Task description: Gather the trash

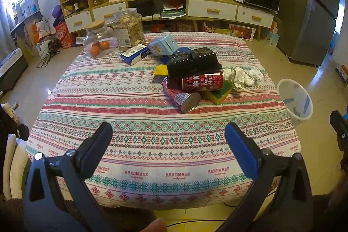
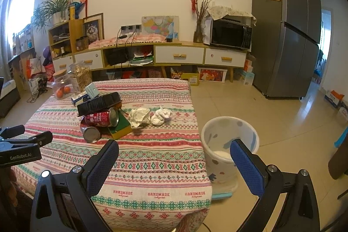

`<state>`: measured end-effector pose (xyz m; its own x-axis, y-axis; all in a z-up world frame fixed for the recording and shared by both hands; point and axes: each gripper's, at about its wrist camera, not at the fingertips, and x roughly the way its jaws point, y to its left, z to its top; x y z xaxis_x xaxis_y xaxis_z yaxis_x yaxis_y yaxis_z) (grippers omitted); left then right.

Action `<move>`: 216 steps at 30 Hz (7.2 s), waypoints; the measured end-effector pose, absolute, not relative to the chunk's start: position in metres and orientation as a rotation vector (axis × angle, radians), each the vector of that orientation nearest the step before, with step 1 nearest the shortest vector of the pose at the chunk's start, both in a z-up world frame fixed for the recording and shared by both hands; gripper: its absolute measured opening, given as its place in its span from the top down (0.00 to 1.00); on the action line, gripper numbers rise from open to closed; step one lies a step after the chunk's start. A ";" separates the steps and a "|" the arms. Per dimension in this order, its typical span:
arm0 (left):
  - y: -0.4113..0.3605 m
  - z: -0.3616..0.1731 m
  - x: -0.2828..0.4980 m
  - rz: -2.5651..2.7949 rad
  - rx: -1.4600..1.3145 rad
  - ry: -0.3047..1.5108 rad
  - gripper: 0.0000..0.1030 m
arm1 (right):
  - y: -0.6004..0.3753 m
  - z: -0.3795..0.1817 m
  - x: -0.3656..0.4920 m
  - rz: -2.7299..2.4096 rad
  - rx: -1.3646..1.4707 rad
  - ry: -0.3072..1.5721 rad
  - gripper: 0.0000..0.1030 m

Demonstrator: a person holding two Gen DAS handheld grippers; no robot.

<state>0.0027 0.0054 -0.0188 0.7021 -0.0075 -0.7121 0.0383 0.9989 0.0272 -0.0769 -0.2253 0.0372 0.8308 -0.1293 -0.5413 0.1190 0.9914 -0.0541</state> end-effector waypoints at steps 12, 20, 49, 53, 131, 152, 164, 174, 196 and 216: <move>0.008 -0.020 0.003 -0.020 0.035 0.793 0.01 | -0.222 0.035 -0.075 -0.127 -0.029 0.581 0.00; 0.012 -0.019 0.002 -0.014 0.028 0.793 0.01 | -0.220 0.034 -0.074 -0.125 -0.033 0.582 0.00; 0.011 -0.015 0.013 -0.019 0.030 0.811 0.01 | -0.219 0.055 -0.043 -0.069 -0.092 0.640 0.00; 0.007 -0.013 0.019 -0.021 0.044 0.816 0.00 | -0.226 0.057 -0.029 -0.073 -0.087 0.677 0.00; 0.028 -0.057 0.212 -0.264 -0.462 1.162 0.51 | -0.283 -0.040 0.169 -0.095 0.229 1.079 0.00; 0.078 -0.042 0.200 -0.198 -0.464 1.114 0.55 | -0.221 -0.077 0.197 0.065 0.228 1.152 0.36; 0.091 -0.070 0.245 -0.056 -0.465 1.188 0.42 | -0.224 -0.068 0.187 0.156 0.266 1.151 0.75; 0.052 -0.079 0.300 0.104 -0.254 1.239 0.36 | -0.248 -0.034 0.169 0.195 0.319 1.090 0.75; 0.063 -0.016 0.201 -0.057 -0.259 0.957 0.52 | -0.282 0.007 0.119 0.169 0.301 1.002 0.75; -0.103 0.003 0.156 -0.495 -0.177 0.953 0.52 | -0.402 0.019 0.069 -0.075 0.422 0.935 0.75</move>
<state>0.1561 -0.1028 0.0033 0.4778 -0.4791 -0.7363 0.3264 0.8750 -0.3575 0.0692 -0.4022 0.0191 0.5978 0.1178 -0.7930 0.2428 0.9161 0.3192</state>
